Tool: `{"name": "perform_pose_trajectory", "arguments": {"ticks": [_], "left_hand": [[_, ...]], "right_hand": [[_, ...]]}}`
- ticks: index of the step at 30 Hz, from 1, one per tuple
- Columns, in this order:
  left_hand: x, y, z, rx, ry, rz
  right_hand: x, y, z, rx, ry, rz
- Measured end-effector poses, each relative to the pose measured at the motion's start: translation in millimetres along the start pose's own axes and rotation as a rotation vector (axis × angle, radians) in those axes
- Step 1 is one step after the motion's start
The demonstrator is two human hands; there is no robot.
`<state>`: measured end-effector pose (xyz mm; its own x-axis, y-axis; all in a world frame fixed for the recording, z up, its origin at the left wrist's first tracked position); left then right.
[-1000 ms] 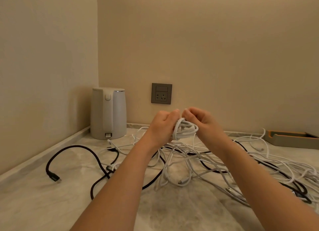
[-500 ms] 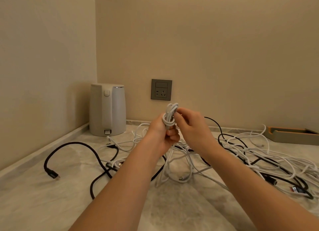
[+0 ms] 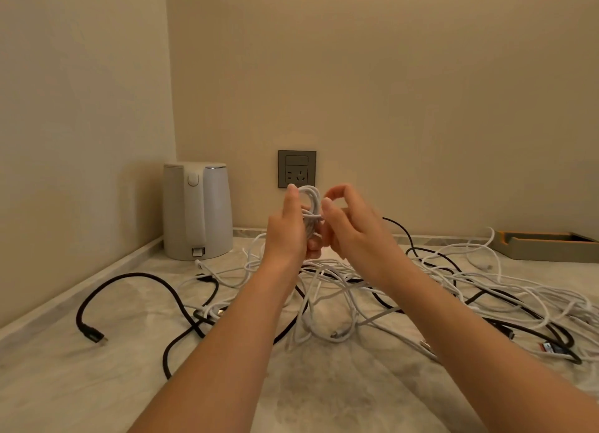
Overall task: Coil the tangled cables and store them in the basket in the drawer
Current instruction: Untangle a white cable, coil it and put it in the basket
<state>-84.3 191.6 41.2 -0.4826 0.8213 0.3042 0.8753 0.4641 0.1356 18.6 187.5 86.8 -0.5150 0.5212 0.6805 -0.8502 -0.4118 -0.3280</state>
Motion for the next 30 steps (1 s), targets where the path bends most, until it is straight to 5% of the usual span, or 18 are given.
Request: {"name": "perform_pose_trajectory", "arguments": {"ticks": [5,11,16,22,30], "left_hand": [[-6,22,13,-0.206,-0.181,0.18],[-19,51,14,-0.225,-0.206,0.357],[-19,55,14,-0.274,-0.232,0.373],[-17,44,9,-0.338,-0.228,0.336],[-23,50,9,-0.284,-0.245,0.394]], "right_hand": [[2,-7,-1,-0.051,-0.067,-0.009],[4,-28,-3,-0.17,-0.035,-0.216],[7,-30,-2,-0.173,0.011,-0.176],[6,-12,12,-0.464,-0.127,-0.015],[2,-14,21,-0.541,-0.277,-0.066]]}}
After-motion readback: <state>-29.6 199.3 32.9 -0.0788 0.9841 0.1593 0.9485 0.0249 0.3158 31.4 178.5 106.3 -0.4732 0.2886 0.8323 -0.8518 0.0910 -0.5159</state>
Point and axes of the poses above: each hand's wrist, its own x-axis towards the middle knuckle, its own y-axis out of the palm, z = x × y, the point moved 10 cm from there along x, towards the middle knuckle, and after that the axes turned 7 degrees about x, right-handed, at the moved point
